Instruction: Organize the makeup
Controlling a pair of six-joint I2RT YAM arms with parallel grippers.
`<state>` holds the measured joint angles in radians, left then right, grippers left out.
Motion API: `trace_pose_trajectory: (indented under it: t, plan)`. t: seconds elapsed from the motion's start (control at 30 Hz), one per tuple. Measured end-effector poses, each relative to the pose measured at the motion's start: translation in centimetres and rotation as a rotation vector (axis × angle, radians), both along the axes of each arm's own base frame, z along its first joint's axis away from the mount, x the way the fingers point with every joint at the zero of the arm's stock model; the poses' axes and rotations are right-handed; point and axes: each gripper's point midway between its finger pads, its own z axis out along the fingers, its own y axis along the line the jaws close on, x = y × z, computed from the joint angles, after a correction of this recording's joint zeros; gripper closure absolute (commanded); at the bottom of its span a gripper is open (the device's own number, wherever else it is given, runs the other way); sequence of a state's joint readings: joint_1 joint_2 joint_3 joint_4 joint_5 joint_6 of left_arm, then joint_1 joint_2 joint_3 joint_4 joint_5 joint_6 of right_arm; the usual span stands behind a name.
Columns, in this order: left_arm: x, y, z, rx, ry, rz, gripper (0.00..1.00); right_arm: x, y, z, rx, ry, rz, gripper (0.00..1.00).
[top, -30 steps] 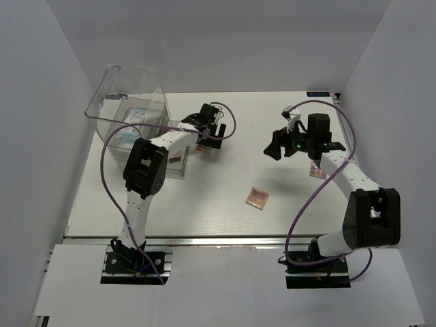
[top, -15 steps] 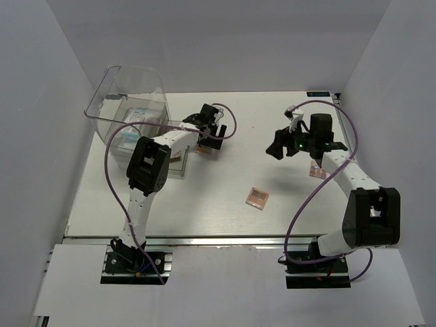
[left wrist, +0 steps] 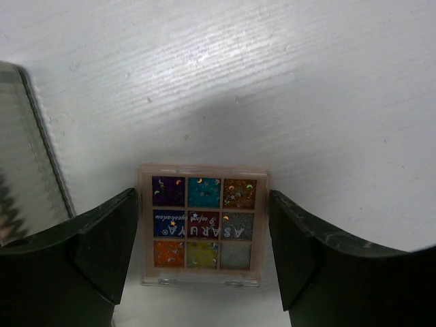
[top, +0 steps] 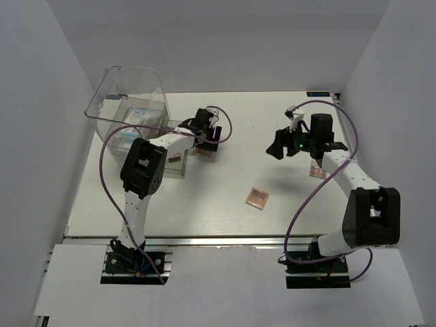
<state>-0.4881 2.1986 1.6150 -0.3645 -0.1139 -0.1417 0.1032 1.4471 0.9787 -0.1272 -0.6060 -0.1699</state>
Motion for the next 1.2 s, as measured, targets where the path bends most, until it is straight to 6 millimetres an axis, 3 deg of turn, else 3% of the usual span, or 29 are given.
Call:
trace_pose_trajectory:
  t: [0.17,0.27,0.37,0.57,0.67,0.77,0.97,1.1,1.13,1.2]
  plan:
    - [-1.5,0.3,0.5,-0.01,0.022,0.011,0.67,0.0,-0.1,0.0,0.001,0.002,-0.004,0.23]
    - [-2.0,0.3,2.0,-0.024,0.023,0.015,0.7,0.0,-0.1,0.0,0.003,0.003,-0.004,0.23]
    - [-2.2,0.3,5.1,-0.056,-0.008,0.023,0.71,0.0,0.0,0.0,0.007,0.005,-0.002,0.23]
    - [-2.9,1.5,14.2,-0.122,-0.17,0.069,0.75,-0.2,0.3,0.2,0.025,0.014,0.009,0.23]
    - [-3.5,3.1,16.2,-0.1,-0.213,0.115,0.82,-0.3,0.4,0.2,0.034,0.022,0.012,0.23]
    - [-3.1,4.8,15.3,-0.05,-0.205,0.174,0.85,-0.5,0.5,0.1,0.043,0.029,0.019,0.23]
    - [-1.5,9.1,10.1,0.135,-0.117,0.295,0.87,-0.6,0.6,-0.1,0.047,0.04,0.024,0.23]
    - [-0.1,10.6,8.6,0.233,-0.113,0.342,0.86,-0.6,0.6,-0.1,0.046,0.041,0.024,0.23]
    - [0.1,10.9,8.4,0.253,-0.116,0.349,0.84,-0.6,0.6,-0.1,0.046,0.041,0.024,0.23]
    - [0.7,11.3,8.4,0.286,-0.125,0.364,0.57,-0.6,0.6,-0.1,0.046,0.041,0.025,0.23]
